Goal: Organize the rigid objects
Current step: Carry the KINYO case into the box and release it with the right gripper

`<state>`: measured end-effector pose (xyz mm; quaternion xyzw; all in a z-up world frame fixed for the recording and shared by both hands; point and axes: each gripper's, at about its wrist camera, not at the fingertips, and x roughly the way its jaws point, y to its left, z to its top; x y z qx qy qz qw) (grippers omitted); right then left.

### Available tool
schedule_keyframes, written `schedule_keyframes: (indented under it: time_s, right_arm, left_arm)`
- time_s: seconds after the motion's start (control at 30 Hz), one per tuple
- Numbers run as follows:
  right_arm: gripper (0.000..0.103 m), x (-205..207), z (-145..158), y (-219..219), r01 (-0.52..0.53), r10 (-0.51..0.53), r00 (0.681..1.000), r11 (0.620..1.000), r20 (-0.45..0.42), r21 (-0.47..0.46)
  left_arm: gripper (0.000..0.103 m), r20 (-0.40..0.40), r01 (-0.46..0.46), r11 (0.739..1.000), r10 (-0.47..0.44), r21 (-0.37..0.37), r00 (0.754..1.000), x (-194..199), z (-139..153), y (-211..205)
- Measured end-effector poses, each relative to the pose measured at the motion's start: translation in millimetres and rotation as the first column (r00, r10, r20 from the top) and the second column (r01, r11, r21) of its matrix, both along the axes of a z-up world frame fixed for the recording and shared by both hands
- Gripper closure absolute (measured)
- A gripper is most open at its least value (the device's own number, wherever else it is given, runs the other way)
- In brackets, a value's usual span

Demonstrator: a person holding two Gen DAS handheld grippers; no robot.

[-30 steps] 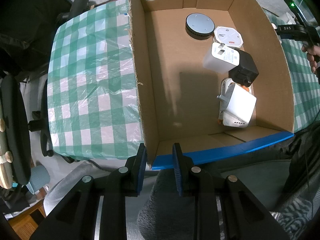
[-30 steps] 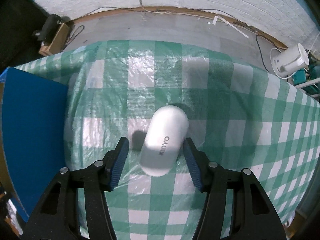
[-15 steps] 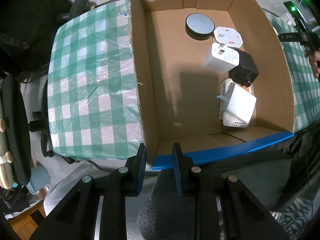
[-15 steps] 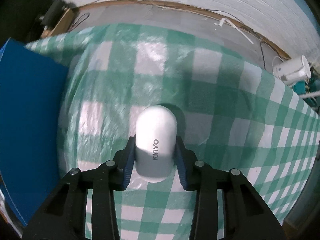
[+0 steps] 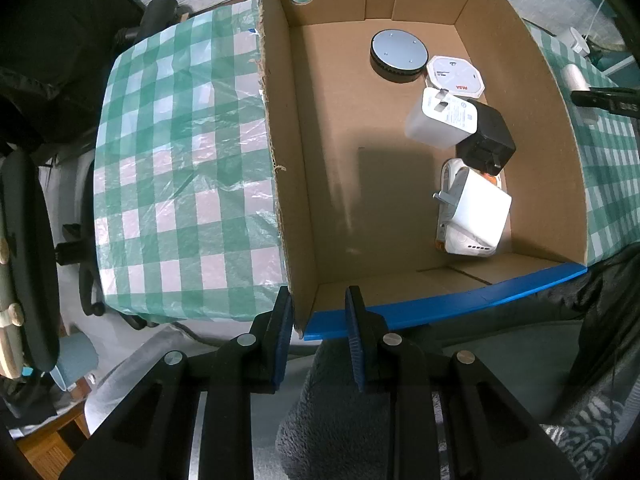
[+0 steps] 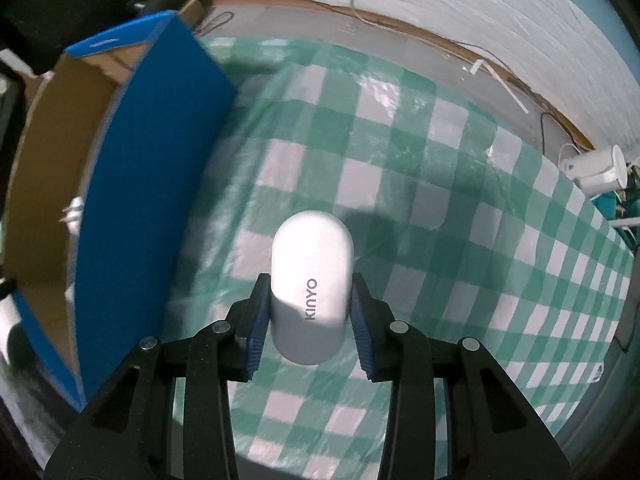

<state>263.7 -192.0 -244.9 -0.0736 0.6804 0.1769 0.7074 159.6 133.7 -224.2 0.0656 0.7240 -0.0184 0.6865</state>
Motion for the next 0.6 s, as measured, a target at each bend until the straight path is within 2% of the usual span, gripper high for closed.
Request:
schedule_keyframes:
  time_s: [0.37,0.6]
  right_arm:
    - [0.066,-28,57,43,-0.094,0.092,0.995,0.993,0.025,0.074]
    - [0.066,-45,74,83,-0.174,0.171,0.985,0.978,0.031,0.119]
  left_arm:
    - [0.079,0.002,0.002,1.0,-0.002,0.001,1.0,0,-1,0]
    - [0.078,0.002,0.001,1.0,-0.001,0.0,1.0,0,-1,1]
